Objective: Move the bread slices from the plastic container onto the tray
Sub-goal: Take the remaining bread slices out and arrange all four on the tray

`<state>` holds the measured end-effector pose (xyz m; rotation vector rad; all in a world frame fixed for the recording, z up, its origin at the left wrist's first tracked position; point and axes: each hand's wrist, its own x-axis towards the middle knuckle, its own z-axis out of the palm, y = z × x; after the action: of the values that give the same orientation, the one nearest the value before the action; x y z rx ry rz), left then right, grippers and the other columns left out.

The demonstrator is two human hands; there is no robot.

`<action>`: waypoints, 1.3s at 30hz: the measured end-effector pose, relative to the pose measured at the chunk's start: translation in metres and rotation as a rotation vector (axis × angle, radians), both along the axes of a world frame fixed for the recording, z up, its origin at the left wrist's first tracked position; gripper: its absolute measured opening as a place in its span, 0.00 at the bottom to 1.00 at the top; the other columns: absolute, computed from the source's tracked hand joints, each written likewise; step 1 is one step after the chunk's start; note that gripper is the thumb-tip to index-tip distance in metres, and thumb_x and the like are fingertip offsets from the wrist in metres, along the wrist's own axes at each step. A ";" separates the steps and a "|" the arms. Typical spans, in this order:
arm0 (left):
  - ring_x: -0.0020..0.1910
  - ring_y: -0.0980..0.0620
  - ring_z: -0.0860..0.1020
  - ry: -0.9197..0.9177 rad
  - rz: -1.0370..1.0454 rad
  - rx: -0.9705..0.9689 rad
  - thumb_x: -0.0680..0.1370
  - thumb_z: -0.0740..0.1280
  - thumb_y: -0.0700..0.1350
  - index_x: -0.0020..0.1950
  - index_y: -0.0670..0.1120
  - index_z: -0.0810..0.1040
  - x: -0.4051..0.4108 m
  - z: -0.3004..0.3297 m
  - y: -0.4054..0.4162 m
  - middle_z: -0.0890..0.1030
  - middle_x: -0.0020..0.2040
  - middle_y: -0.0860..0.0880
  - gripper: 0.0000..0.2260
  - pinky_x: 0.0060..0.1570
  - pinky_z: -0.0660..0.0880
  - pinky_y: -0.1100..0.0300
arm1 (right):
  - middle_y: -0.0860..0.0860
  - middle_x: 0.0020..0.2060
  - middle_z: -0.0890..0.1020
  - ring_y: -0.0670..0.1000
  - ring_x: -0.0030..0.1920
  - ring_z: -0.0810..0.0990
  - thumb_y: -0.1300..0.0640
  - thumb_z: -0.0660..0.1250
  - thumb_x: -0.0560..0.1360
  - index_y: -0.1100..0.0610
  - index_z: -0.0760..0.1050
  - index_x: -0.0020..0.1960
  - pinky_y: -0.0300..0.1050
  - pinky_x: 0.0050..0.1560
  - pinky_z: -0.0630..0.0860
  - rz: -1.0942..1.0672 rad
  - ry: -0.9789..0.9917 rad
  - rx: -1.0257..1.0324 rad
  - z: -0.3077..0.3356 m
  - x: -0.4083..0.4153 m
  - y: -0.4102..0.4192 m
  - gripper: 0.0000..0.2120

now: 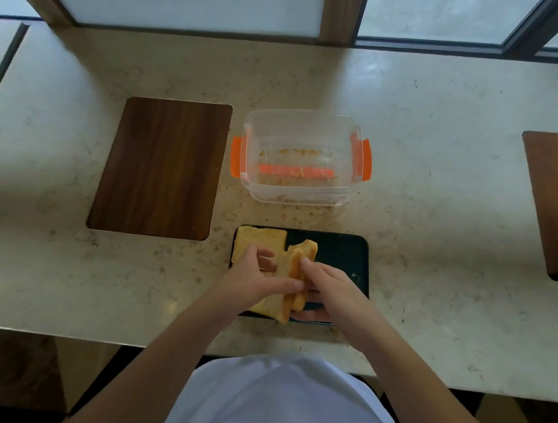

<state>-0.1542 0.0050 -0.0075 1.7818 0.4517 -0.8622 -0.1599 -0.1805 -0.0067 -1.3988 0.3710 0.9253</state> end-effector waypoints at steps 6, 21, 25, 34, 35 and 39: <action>0.57 0.49 0.80 0.065 0.082 -0.088 0.53 0.82 0.63 0.70 0.52 0.65 -0.006 -0.015 -0.006 0.77 0.60 0.50 0.50 0.61 0.76 0.45 | 0.51 0.51 0.87 0.52 0.53 0.87 0.44 0.70 0.75 0.52 0.81 0.59 0.53 0.48 0.85 -0.047 -0.006 0.013 -0.015 -0.008 -0.011 0.17; 0.53 0.49 0.82 0.108 0.137 -0.028 0.61 0.82 0.56 0.70 0.53 0.64 -0.020 -0.037 0.004 0.80 0.57 0.49 0.43 0.57 0.78 0.46 | 0.51 0.52 0.80 0.50 0.50 0.81 0.60 0.66 0.75 0.53 0.74 0.64 0.49 0.50 0.83 0.661 -0.197 -0.644 -0.059 0.062 -0.071 0.17; 0.56 0.47 0.79 0.096 0.138 0.021 0.66 0.81 0.52 0.73 0.52 0.61 -0.019 -0.035 0.005 0.78 0.60 0.47 0.42 0.59 0.76 0.46 | 0.50 0.50 0.79 0.50 0.48 0.79 0.60 0.64 0.73 0.54 0.72 0.68 0.48 0.48 0.81 0.894 -0.315 -0.749 -0.052 0.090 -0.060 0.24; 0.56 0.48 0.77 0.091 0.174 0.063 0.67 0.80 0.53 0.74 0.51 0.60 -0.015 -0.036 0.004 0.76 0.62 0.48 0.42 0.55 0.77 0.49 | 0.54 0.58 0.78 0.57 0.56 0.77 0.56 0.67 0.73 0.54 0.70 0.70 0.51 0.49 0.80 0.948 -0.554 -1.003 -0.055 0.091 -0.044 0.25; 0.56 0.48 0.78 0.094 0.177 0.063 0.67 0.80 0.53 0.74 0.51 0.60 -0.015 -0.037 0.003 0.76 0.61 0.48 0.42 0.52 0.77 0.51 | 0.55 0.59 0.77 0.57 0.58 0.76 0.55 0.68 0.74 0.55 0.70 0.70 0.51 0.50 0.79 0.947 -0.589 -1.031 -0.059 0.086 -0.045 0.25; 0.58 0.46 0.77 0.102 0.186 0.064 0.67 0.80 0.52 0.74 0.50 0.60 -0.014 -0.042 0.001 0.75 0.63 0.46 0.42 0.59 0.76 0.46 | 0.55 0.66 0.75 0.59 0.65 0.72 0.46 0.74 0.72 0.56 0.67 0.73 0.55 0.59 0.76 0.853 -0.738 -1.127 -0.073 0.061 -0.046 0.33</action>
<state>-0.1680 0.0058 -0.0498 1.7276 0.7070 -0.8174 -0.0989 -0.2270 -0.0794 -2.9331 -0.4037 0.7587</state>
